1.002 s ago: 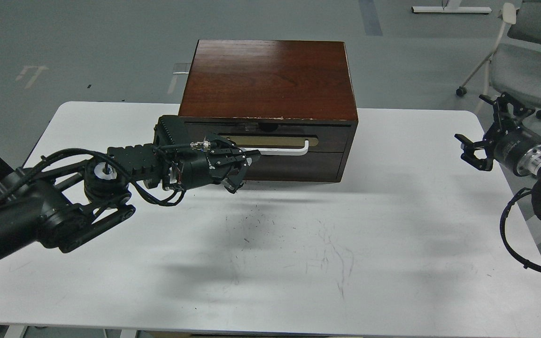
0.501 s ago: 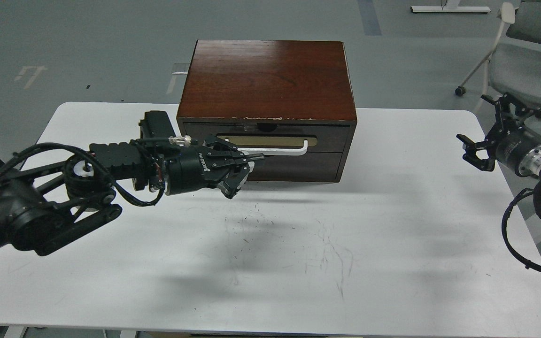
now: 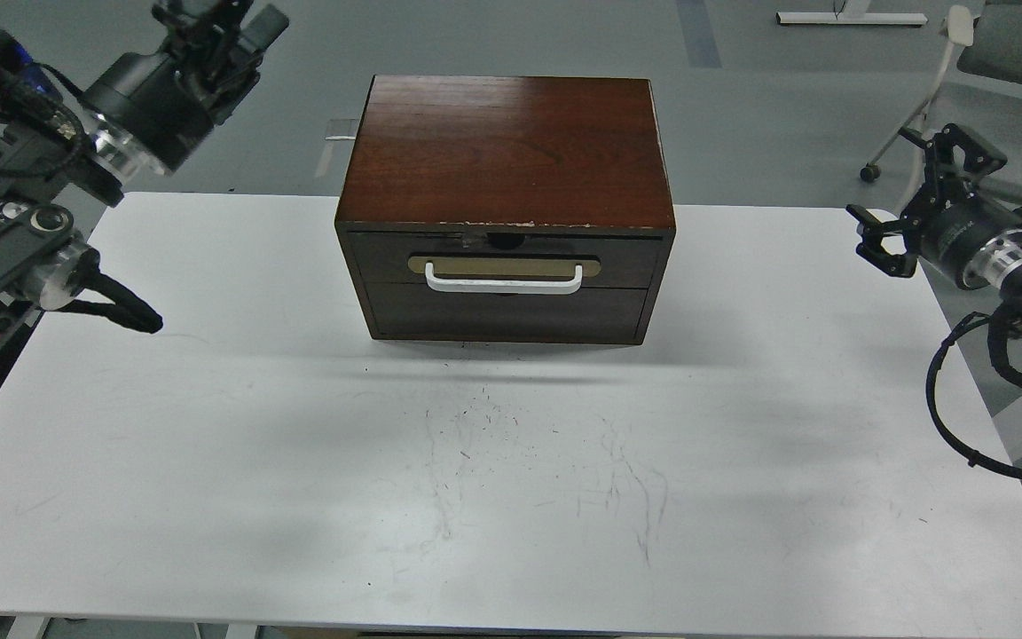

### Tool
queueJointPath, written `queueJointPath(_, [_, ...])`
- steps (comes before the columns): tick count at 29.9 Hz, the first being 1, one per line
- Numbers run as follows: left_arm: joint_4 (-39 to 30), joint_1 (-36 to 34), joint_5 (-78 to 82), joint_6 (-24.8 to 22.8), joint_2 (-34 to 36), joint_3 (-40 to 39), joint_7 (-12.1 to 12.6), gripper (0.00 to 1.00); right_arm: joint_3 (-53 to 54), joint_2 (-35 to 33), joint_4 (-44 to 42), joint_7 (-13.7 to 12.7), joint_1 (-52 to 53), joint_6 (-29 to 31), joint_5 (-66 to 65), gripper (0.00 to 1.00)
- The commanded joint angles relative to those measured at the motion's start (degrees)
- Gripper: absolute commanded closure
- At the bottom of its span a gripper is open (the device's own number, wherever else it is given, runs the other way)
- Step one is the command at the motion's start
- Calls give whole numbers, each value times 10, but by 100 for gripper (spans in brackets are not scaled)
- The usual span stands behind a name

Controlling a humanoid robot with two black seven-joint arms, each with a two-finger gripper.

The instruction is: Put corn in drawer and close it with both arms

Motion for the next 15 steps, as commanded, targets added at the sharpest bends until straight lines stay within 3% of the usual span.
queueJointPath(1, [85, 37, -132, -64, -11, -5, 120, 1, 4, 12, 12, 24, 3, -1, 0, 1])
queueJointPath(3, [102, 47, -191, -69, -11, -7, 166, 1, 5, 17, 21, 35, 3, -1, 0, 1])
queueJointPath(15, [122, 82, -261, -107, -22, -10, 175, 1, 7, 42, 24, 43, 13, -8, 0, 0])
